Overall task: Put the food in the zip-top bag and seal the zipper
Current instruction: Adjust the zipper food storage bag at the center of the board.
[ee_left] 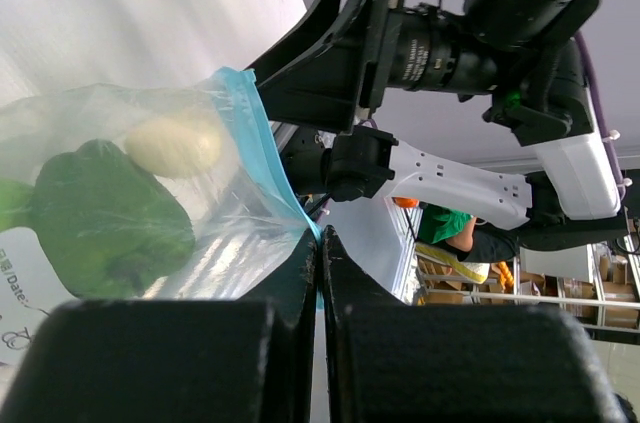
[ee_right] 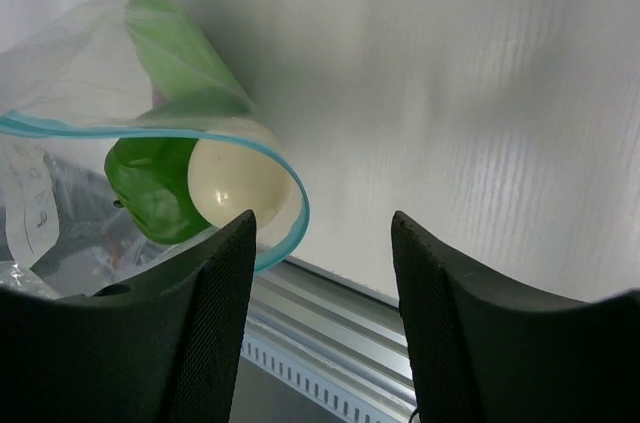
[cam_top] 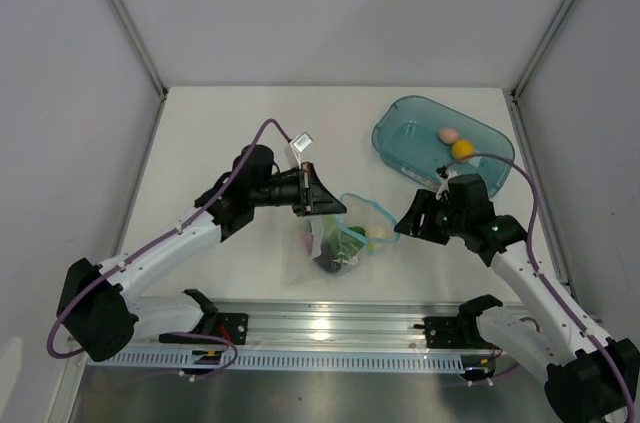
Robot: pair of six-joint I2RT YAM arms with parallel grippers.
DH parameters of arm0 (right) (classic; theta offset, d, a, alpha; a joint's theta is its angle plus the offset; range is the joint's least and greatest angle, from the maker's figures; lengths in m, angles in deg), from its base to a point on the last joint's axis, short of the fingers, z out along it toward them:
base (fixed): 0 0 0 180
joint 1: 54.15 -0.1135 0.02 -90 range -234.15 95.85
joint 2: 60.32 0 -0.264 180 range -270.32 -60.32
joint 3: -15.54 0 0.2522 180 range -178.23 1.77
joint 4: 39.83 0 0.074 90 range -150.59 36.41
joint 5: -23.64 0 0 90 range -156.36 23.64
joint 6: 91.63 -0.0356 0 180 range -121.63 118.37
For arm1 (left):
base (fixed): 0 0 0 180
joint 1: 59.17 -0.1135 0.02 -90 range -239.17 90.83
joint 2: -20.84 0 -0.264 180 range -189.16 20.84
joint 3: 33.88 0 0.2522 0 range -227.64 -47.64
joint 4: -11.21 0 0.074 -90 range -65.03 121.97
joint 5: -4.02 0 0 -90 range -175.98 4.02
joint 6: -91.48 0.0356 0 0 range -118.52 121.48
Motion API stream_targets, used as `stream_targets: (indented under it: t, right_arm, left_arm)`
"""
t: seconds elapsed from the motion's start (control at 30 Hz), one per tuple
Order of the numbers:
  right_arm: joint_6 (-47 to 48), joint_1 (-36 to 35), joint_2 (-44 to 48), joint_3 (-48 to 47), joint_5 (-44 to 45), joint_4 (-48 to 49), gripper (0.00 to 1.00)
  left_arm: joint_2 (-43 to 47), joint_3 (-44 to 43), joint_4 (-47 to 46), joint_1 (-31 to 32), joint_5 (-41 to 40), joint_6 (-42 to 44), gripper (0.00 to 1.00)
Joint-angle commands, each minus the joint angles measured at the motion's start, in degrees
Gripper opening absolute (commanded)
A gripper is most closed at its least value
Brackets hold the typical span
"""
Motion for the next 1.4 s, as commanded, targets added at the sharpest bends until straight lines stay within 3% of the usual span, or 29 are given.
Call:
stream_targets:
  t: [0.0,0.1,0.37,0.47,0.5,0.57,0.9,1.1,1.37]
  right_arm:
    - [-2.4,0.1,-0.4,2.6,-3.8,5.7,0.58]
    - [-3.6,0.1,-2.0,3.6,-5.5,8.7,0.5]
    - [-4.0,0.2,-4.1,5.7,-8.7,14.2,0.44]
    - [-4.7,0.1,-5.7,5.1,-9.9,16.7,0.26]
    - [-4.7,0.1,-6.1,4.8,-10.0,17.2,0.12]
    - [-4.3,0.1,-7.1,2.4,-9.8,16.8,0.0]
    - [-1.2,-10.2,-10.6,-21.3,-2.3,5.9,0.0]
    - [-1.6,-16.9,-14.4,-21.1,2.8,6.4,0.0]
    - [-0.1,-17.9,-14.9,-20.3,6.3,5.4,0.01]
  left_arm:
    - [0.6,-1.3,-1.9,-0.4,0.8,0.0,0.01]
    - [0.9,-1.6,-1.8,-0.3,0.9,-0.2,0.01]
    - [1.2,-1.7,-1.8,-0.4,0.9,0.0,0.01]
    - [1.1,-1.3,-1.8,-0.4,1.0,-0.4,0.01]
    - [1.2,-1.1,-1.8,-0.4,0.8,-0.4,0.01]
    - [1.5,-0.8,-1.8,-0.4,0.6,0.0,0.0]
    - [3.8,1.2,3.7,-0.4,-3.8,3.8,0.01]
    - [5.5,1.7,7.1,-0.4,-7.1,6.4,0.01]
    - [5.6,2.5,7.2,-0.7,-7.3,6.4,0.01]
